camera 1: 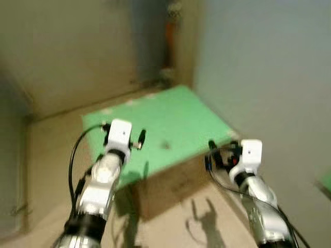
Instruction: Hang keys on a hook
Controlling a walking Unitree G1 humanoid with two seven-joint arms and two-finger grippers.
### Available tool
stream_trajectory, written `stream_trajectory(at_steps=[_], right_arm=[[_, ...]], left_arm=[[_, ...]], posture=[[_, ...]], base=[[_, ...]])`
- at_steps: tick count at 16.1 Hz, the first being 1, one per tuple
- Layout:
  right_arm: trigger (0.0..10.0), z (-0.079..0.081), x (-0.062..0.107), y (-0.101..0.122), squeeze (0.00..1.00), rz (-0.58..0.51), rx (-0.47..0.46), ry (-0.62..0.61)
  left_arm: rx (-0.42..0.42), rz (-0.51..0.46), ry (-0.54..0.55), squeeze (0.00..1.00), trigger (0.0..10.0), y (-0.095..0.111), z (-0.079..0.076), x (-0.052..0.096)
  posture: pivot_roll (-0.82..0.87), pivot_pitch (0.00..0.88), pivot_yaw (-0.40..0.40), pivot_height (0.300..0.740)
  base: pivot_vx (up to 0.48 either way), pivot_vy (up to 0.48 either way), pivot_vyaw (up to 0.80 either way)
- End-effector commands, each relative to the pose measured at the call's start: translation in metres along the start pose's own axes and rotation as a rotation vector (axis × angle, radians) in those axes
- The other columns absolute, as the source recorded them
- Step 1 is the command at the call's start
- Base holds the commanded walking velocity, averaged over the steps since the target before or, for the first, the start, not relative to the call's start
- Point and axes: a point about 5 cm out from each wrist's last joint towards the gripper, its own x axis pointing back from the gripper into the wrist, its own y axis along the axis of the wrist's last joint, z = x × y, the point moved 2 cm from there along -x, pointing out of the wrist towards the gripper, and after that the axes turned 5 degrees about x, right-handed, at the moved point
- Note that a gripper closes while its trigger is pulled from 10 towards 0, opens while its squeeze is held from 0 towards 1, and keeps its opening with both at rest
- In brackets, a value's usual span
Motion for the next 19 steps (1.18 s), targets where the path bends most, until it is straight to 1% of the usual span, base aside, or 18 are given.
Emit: stream_trajectory(at_steps=[1,3,5,6,8,10,11,13,14,16,18,19], right_arm=[[10.0,0.009,-0.004,0.004,0.00,-0.015,-0.002,0.025],[10.0,0.007,-0.004,0.002,0.00,-0.008,-0.010,0.013],[10.0,0.003,-0.006,-0.006,0.00,0.051,-0.002,-0.038],[10.0,0.003,-0.007,-0.008,0.00,0.065,0.015,-0.044],[10.0,0.009,-0.009,-0.003,0.00,0.035,0.032,-0.018],[10.0,0.011,-0.011,-0.003,0.00,0.036,0.043,-0.017],[10.0,0.012,-0.012,-0.001,0.00,0.023,0.032,-0.015],[10.0,0.014,-0.014,0.001,0.00,0.007,0.031,-0.004],[10.0,0.015,-0.015,0.001,0.00,0.007,0.034,0.003],[10.0,0.017,-0.017,0.001,0.00,0.008,0.038,0.016],[10.0,0.018,-0.018,0.001,0.00,0.011,0.054,0.029],[10.0,0.019,-0.018,0.000,0.00,0.015,0.049,0.035]], left_arm=[[-0.009,0.016,0.030,0.00,10.0,-0.004,0.010,0.002],[-0.013,0.019,0.026,0.00,10.0,-0.004,0.009,0.001],[-0.038,0.049,0.003,0.00,10.0,-0.007,0.007,-0.002],[-0.039,0.050,-0.001,0.00,10.0,-0.007,0.006,-0.003],[-0.050,0.045,-0.033,0.00,10.0,-0.004,0.003,-0.004],[-0.070,0.042,-0.035,0.00,10.0,-0.003,0.003,-0.003],[-0.063,0.038,-0.037,0.00,10.0,-0.004,0.003,-0.001],[-0.115,0.024,-0.056,0.00,10.0,-0.003,-0.005,0.001],[-0.124,0.021,-0.075,0.00,10.0,-0.004,-0.010,0.002],[-0.118,0.020,-0.103,0.00,10.0,-0.004,-0.017,0.004],[-0.118,0.023,-0.109,0.00,10.0,-0.005,-0.018,0.004],[-0.108,0.006,-0.104,0.00,10.0,-0.003,-0.018,0.004]], posture=[[-0.05,0.000,0.039,0.740],[-0.05,0.000,0.041,0.740],[-0.04,0.000,0.043,0.740],[-0.04,0.000,0.045,0.740],[-0.03,0.000,0.046,0.740],[-0.03,0.000,0.047,0.740],[-0.02,0.000,0.046,0.740],[-0.02,0.000,0.043,0.740],[-0.02,0.000,0.043,0.740],[-0.01,0.000,0.041,0.740],[-0.01,0.000,0.041,0.740],[0.00,0.000,0.038,0.740]], base=[[0.480,0.000,0.59],[0.480,0.000,0.58],[0.480,0.000,0.00],[0.000,0.000,0.00],[0.000,0.000,0.00],[0.000,0.000,0.00],[0.292,-0.379,0.00],[0.296,-0.375,0.00],[0.259,-0.401,0.00],[0.000,-0.426,0.00],[0.000,-0.435,0.00],[0.000,-0.435,0.00]])
